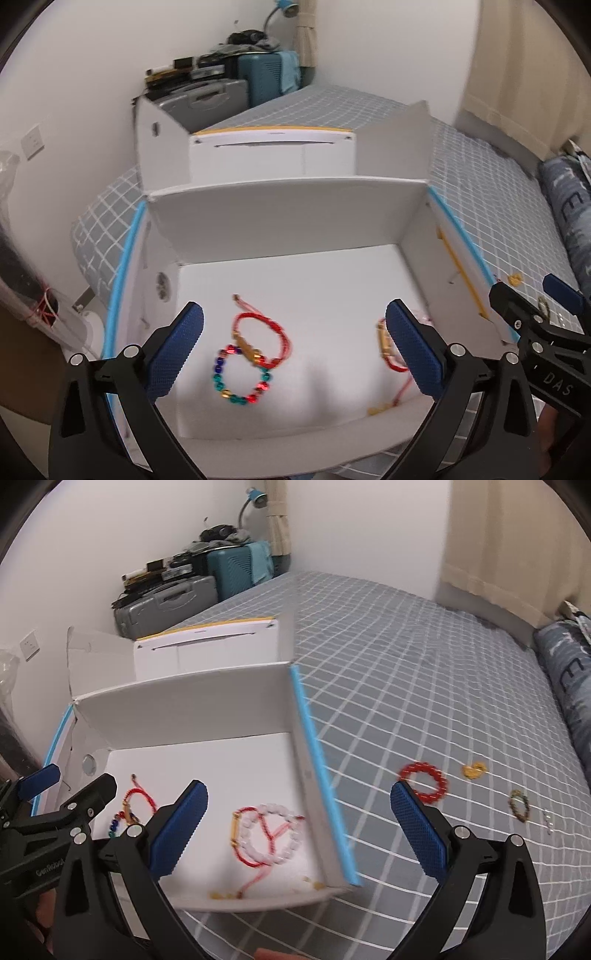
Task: Organize jewelry
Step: 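Move both open tools back over the bracelets on the bed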
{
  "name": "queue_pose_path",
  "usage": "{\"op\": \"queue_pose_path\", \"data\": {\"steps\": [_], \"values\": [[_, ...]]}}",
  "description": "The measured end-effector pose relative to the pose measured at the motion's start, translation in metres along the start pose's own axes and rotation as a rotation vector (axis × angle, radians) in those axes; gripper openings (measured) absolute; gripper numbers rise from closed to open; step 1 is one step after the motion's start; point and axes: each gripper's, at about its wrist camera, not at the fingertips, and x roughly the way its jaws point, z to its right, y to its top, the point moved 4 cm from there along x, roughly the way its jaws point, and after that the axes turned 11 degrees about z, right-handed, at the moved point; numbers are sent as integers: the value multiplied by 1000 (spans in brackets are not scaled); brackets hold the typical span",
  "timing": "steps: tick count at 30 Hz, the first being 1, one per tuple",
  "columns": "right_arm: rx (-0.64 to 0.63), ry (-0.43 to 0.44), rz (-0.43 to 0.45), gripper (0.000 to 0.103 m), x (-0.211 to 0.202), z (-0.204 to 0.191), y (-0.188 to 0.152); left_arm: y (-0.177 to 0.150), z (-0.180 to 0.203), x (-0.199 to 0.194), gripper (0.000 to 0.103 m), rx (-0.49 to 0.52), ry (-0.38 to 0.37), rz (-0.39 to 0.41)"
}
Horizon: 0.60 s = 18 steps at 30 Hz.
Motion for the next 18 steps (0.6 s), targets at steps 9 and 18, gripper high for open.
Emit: {"op": "queue_pose_path", "data": {"steps": [9,18], "values": [[86,-146,44,95,-38,84,-10,-1,68,-24,97,88,-116,55],[157,-277,39,95,-66,165,-29,-6,153,-37,97,181,-227,92]]}}
